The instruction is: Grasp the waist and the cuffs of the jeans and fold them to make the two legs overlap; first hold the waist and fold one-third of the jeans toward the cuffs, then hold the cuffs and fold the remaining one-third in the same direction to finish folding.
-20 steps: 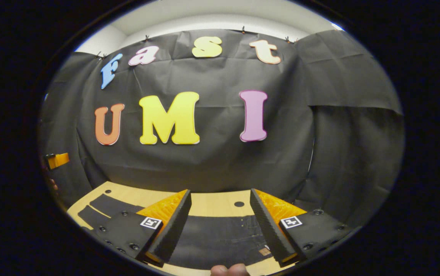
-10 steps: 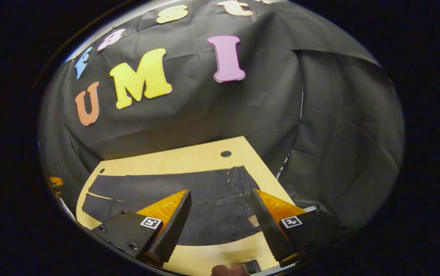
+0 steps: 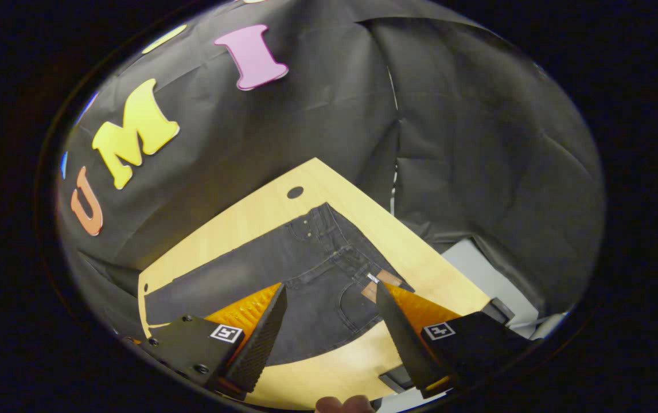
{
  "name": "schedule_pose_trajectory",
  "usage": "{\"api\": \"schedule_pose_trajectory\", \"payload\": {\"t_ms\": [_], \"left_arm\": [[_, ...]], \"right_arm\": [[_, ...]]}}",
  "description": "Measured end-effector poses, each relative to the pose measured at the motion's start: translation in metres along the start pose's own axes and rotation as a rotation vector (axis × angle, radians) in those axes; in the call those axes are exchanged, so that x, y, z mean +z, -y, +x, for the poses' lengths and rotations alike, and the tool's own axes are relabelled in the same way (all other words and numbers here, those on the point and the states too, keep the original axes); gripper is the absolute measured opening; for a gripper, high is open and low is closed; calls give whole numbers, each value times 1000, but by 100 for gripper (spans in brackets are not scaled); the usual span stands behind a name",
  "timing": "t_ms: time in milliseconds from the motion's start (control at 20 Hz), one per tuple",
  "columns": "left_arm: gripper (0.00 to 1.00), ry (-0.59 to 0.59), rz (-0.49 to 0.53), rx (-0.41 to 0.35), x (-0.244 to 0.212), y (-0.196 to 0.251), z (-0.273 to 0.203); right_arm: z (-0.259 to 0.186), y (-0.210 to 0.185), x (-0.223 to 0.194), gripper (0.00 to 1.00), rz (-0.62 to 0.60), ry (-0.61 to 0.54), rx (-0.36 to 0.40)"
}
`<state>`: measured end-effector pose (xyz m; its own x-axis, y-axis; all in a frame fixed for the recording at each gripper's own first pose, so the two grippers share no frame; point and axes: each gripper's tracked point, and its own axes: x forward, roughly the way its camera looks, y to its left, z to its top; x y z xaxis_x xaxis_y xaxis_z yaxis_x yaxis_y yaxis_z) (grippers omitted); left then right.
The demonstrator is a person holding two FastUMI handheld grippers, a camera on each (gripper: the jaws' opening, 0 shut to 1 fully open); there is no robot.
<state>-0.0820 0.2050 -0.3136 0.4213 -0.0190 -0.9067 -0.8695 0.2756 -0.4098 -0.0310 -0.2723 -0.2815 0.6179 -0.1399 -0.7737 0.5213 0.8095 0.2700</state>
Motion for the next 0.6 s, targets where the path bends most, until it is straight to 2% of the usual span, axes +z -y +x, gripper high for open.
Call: {"api": "schedule_pose_trajectory", "payload": {"t_ms": [100,150,200,250,300,550,600], "left_arm": [[99,-19,7,23,-6,0,7],[99,-25,-1,36,2,-4,6],[99,-32,-22,48,6,-6,5],[99,-38,-45,53,12,-6,9],[99,-45,-63,57,15,-3,11],[98,-87,-134,145,20,-5,38],[98,-86,-149,161,23,-6,41]], "right_arm": [[6,6,-8,98,18,-34,-25],[7,8,-11,94,46,-55,-34],[8,10,-13,98,81,-70,-42],[8,12,-13,98,114,-76,-48],[9,13,-13,94,136,-80,-55],[6,20,-10,92,152,-68,-78],[6,22,-10,98,154,-67,-83]]}}
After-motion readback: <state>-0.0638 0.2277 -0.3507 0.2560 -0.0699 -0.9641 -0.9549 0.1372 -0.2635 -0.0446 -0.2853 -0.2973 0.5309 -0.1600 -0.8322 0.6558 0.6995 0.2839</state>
